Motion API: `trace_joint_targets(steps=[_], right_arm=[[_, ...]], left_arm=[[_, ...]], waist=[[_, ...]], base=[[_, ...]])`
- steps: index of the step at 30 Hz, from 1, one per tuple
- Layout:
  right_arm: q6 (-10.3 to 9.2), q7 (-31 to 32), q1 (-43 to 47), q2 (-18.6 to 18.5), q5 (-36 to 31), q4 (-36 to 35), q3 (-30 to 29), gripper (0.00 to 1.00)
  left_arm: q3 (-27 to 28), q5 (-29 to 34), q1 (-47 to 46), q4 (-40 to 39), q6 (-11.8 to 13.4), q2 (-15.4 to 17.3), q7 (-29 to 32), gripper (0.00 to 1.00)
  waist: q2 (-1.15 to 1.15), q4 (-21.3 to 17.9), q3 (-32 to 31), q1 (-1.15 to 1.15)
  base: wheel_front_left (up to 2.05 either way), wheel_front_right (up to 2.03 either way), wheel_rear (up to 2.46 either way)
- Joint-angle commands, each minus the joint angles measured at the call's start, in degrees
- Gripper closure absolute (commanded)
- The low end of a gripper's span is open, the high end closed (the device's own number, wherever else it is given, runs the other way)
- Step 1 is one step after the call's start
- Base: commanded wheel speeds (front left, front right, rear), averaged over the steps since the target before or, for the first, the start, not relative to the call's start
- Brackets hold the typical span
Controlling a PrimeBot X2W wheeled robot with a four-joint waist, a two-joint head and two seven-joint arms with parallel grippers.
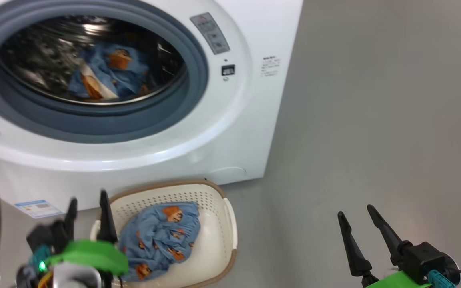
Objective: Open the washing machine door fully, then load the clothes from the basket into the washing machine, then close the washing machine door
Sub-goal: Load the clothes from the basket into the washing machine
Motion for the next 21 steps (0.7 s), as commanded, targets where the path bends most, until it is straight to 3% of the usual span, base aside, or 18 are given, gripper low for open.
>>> trace_joint_targets(steps=[1,10,21], right_arm=[[0.14,-0.7,0.1,-0.7,-0.7,-1.7,1.4,0.00],[0.14,-0.7,1.9,-0.7,-1.4,-2.7,1.0,0.00],[0.14,-0.7,4.1,-0.7,-1.5,-3.9,1.4,0.00]], left_arm=[[1.1,-1.2,1.6,-2.9,0.7,0.8,-0.4,0.00],[-0.8,-4.0,12.3,-10.3,3.5,0.8,-0.4,0.00],[0.2,-5.6,20.9,-18.1,4.1,0.8,-0.4,0.00]], waist=[[0.00,2.5,-2.6,0.00],[0.00,4.1,-6.2,0.00],[0.00,3.4,-9.1,0.00]], base=[[0.00,0.00,0.00],[0.00,0.00,0.00],[0.00,0.00,0.00]])
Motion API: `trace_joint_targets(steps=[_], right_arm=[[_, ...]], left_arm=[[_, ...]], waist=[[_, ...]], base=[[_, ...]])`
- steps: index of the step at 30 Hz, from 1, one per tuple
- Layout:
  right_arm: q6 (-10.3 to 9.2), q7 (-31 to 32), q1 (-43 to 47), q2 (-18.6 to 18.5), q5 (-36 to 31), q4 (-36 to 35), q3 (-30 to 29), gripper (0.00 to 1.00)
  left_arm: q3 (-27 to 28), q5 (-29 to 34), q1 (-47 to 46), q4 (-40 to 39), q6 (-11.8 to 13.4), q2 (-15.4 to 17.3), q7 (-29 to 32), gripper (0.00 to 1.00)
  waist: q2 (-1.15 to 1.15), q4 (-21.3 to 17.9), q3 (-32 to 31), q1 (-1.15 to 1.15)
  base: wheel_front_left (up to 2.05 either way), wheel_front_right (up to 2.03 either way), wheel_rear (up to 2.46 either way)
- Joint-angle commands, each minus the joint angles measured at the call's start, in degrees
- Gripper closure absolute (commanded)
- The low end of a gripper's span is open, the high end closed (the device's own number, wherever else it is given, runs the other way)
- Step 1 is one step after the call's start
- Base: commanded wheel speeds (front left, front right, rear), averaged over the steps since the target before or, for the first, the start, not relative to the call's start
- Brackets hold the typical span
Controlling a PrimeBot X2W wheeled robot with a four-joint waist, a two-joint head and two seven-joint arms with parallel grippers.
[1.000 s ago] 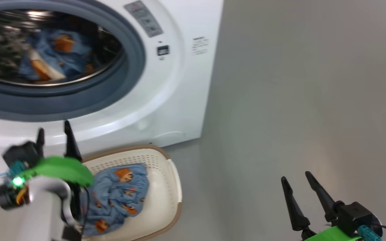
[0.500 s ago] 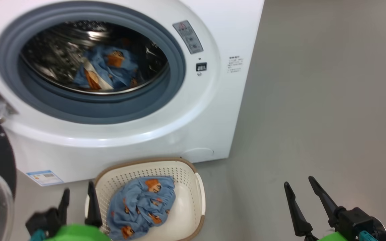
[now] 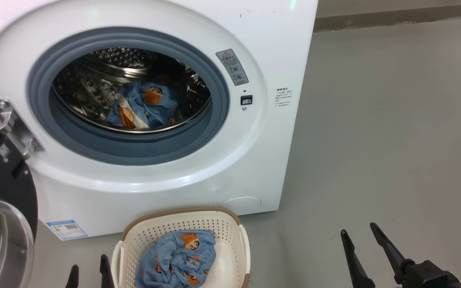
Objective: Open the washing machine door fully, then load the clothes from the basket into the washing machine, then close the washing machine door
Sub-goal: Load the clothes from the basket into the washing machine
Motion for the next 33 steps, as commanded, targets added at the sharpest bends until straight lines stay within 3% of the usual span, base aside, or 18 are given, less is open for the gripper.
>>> trace_joint_targets(steps=[1,5,20,33], right_arm=[[0.14,-0.7,-0.4,-0.7,-1.0,-2.0,1.5,0.00],[0.14,-0.7,0.8,-0.7,-1.6,-3.2,0.7,0.00],[0.14,-0.7,4.1,-0.7,-1.6,-5.3,-2.5,0.00],[0.14,-0.7,3.2,-0.7,-0.9,-5.1,-1.8,0.00]], left_arm=[[2.0,0.8,0.1,-2.4,0.1,0.6,-0.4,0.00],[2.7,2.1,3.0,-4.6,-0.5,0.6,-0.4,0.00],[4.7,2.2,6.4,-9.4,1.4,0.6,-0.4,0.00],[2.3,3.0,4.1,-6.3,0.2,0.6,-0.4,0.00]], waist=[[0.00,-0.3,-0.5,0.00],[0.00,-0.6,-0.9,0.00],[0.00,0.7,-2.1,0.00],[0.00,-0.6,0.7,0.00]], base=[[0.00,0.00,0.00],[0.00,0.00,0.00],[0.00,0.00,0.00],[0.00,0.00,0.00]])
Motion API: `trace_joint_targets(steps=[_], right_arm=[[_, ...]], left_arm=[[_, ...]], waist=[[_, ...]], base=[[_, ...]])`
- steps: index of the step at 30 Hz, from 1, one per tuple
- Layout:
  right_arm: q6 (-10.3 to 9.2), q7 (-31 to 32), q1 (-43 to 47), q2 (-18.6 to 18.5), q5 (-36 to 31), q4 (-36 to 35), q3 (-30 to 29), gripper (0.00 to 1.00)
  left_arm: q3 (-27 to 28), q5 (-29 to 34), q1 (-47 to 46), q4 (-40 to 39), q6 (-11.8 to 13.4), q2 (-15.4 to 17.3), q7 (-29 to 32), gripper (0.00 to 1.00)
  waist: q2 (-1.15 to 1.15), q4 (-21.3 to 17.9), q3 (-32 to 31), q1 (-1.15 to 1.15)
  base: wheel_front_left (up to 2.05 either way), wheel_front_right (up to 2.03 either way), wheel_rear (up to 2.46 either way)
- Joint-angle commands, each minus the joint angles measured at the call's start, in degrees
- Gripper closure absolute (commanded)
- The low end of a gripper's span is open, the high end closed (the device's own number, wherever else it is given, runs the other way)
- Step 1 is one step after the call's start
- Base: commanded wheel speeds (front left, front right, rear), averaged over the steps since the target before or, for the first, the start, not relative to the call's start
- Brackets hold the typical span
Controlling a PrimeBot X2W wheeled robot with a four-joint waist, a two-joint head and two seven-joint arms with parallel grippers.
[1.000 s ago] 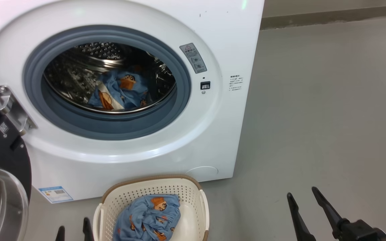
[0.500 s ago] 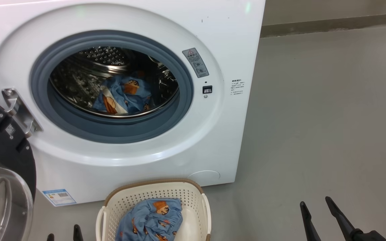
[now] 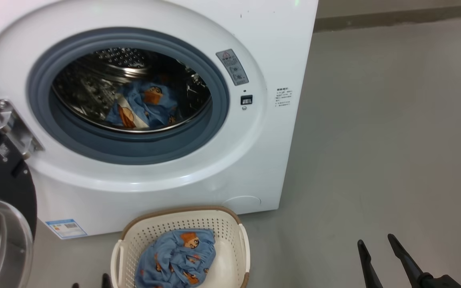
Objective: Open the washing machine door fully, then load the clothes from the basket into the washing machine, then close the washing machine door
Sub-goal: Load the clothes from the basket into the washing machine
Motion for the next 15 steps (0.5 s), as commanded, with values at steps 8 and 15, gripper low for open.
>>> trace_joint_targets(steps=[8,15], right_arm=[[0.14,-0.7,-4.6,-0.7,1.9,-1.2,3.1,0.00],[0.14,-0.7,-8.7,-0.7,4.7,-1.5,4.6,0.00]], left_arm=[[-2.8,3.8,-12.5,11.7,-3.6,1.1,0.3,0.00],[-4.0,4.1,-24.2,23.5,-6.3,4.8,6.9,0.00]], waist=[[0.00,-3.9,8.5,0.00],[0.00,-8.0,18.4,0.00]], base=[[0.00,0.00,0.00],[0.00,0.00,0.00]])
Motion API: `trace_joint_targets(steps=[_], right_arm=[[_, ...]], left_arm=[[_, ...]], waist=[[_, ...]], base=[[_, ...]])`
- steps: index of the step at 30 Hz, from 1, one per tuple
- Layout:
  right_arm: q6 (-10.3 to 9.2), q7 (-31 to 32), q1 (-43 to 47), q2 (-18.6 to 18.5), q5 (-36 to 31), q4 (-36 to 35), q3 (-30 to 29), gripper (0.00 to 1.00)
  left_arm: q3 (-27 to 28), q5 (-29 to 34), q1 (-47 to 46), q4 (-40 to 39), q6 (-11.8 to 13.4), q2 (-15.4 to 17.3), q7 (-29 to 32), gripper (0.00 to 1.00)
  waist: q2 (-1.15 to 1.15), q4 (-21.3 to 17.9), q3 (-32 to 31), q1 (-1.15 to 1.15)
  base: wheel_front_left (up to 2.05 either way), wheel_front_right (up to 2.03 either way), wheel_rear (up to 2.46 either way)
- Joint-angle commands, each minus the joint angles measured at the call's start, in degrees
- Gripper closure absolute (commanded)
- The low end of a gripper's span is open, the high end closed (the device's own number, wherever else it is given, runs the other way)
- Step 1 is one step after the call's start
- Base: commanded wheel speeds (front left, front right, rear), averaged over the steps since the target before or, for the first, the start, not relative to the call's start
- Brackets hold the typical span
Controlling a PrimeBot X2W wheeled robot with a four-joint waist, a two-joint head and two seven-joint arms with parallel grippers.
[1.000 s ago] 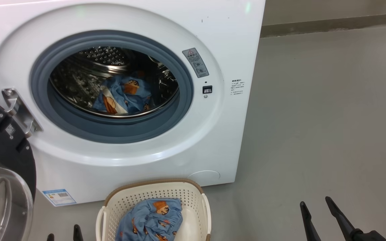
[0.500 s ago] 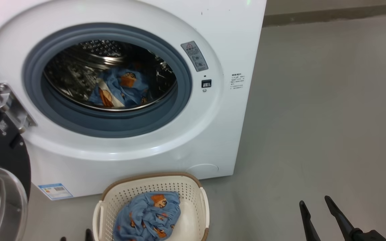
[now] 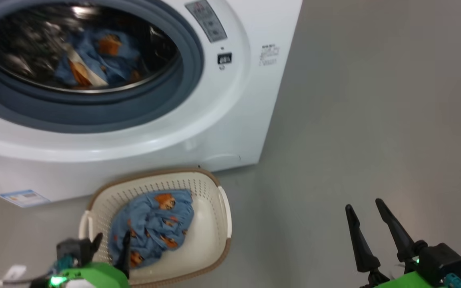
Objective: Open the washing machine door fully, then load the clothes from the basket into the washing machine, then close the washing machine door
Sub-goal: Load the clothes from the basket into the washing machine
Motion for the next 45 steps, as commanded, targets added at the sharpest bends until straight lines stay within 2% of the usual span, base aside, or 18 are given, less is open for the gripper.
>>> trace_joint_targets(steps=[1,6,15,16,21,30,37,45], right_arm=[[0.14,-0.7,-2.0,-0.7,0.7,-1.4,1.7,0.00],[0.14,-0.7,-3.4,-0.7,2.3,-1.4,1.8,0.00],[0.14,-0.7,-7.0,-0.7,3.9,-2.4,1.7,0.00],[0.14,-0.7,-7.3,-0.7,3.8,-2.5,1.7,0.00],[0.14,-0.7,-7.2,-0.7,4.7,-2.8,1.9,0.00],[0.14,-0.7,-7.3,-0.7,6.1,-4.3,2.7,0.00],[0.14,-0.7,-7.5,-0.7,6.5,-5.5,2.8,0.00],[0.14,-0.7,-7.5,-0.7,7.6,-6.4,3.8,0.00]], left_arm=[[1.3,0.6,-3.5,1.2,-0.5,2.0,0.8,0.00],[-0.7,1.6,-12.5,10.8,-2.7,4.6,3.4,0.00],[-1.8,2.8,-24.1,26.2,-2.7,7.3,7.1,0.00],[-1.3,2.3,-26.7,29.5,-2.4,7.4,7.7,0.00],[0.2,0.4,-31.9,35.4,-2.2,7.8,8.1,0.00],[2.6,-2.3,-38.7,41.2,-1.8,10.1,6.9,0.00],[2.6,-2.5,-42.4,43.4,0.0,11.8,7.2,0.00],[1.2,-1.3,-44.0,44.8,3.2,14.2,8.8,0.00]], waist=[[0.00,-4.3,8.3,0.00],[0.00,-4.9,14.6,0.00],[0.00,-7.2,21.8,0.00],[0.00,-7.7,23.2,0.00],[0.00,-9.5,26.4,0.00],[0.00,-12.4,30.9,0.00],[0.00,-13.9,33.3,0.00],[0.00,-16.1,35.1,0.00]], base=[[0.00,0.00,0.00],[0.00,0.00,0.00],[0.00,0.00,0.00],[0.00,0.00,0.00],[0.00,0.00,0.00],[0.00,0.00,0.00],[0.00,0.00,0.00],[0.00,0.00,0.00]])
